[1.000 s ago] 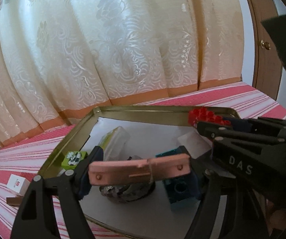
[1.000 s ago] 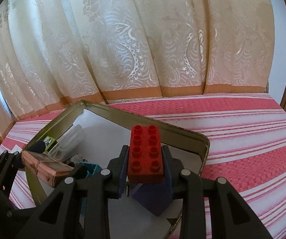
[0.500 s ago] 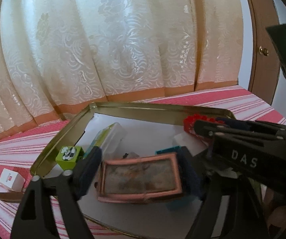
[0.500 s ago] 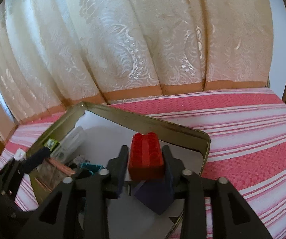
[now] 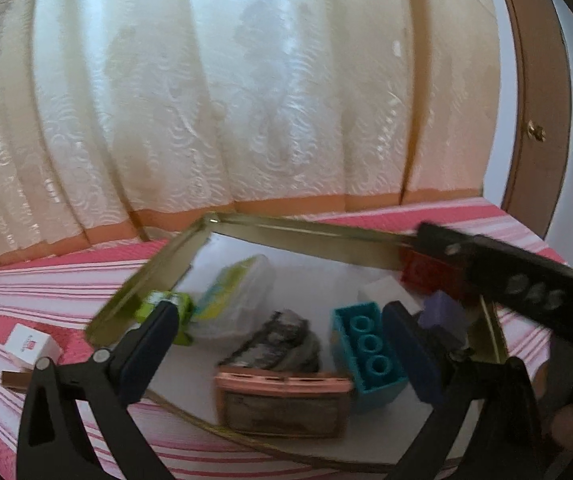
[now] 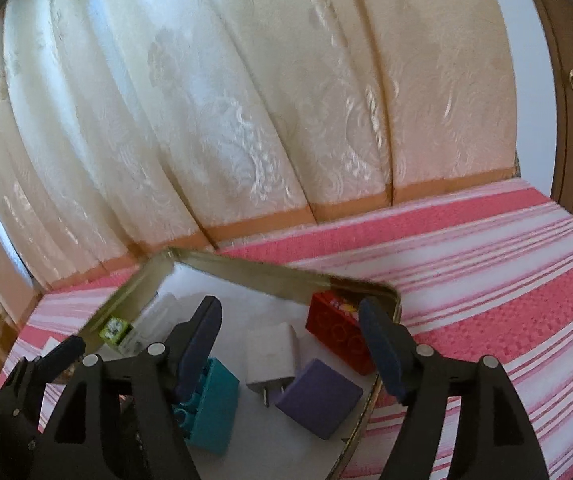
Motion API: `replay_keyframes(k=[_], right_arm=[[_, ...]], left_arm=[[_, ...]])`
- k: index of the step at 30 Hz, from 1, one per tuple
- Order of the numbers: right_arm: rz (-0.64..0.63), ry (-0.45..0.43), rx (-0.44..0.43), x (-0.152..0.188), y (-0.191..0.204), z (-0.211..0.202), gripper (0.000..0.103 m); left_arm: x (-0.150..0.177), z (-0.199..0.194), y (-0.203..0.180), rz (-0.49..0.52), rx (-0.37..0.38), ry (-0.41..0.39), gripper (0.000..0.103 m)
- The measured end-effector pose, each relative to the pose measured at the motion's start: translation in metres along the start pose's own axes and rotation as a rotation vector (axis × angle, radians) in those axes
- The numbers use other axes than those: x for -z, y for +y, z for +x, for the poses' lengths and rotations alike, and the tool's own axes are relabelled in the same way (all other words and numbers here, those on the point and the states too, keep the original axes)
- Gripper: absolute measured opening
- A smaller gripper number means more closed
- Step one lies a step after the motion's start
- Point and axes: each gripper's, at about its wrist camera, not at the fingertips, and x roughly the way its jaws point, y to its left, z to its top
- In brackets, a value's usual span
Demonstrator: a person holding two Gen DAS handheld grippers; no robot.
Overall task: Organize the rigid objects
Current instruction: 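Open both tools to drop the pink case and red brick into the tray, then withdraw both tools from the tray toward the brown stick and white box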
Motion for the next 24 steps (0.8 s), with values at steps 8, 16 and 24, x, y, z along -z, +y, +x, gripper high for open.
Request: replay_keyframes(k=[8, 16, 24], right_arm=[[-0.009, -0.161, 0.009, 0.002, 0.013, -0.029, 0.081], [0.01, -0.288, 0.017, 0.016, 0.021, -0.045, 0.088], [-0.04, -0.376, 0.042, 0.025, 0.037, -0.057, 0.088]], left_arm=[[0.007, -0.007, 0.041, -0.046, -0.129, -0.014, 0.103], [0.012, -0.007, 0.058, -0.089, -0.152, -0.003, 0.103], [0.013, -0.013, 0.059, -0.085, -0.167, -0.03, 0.103]])
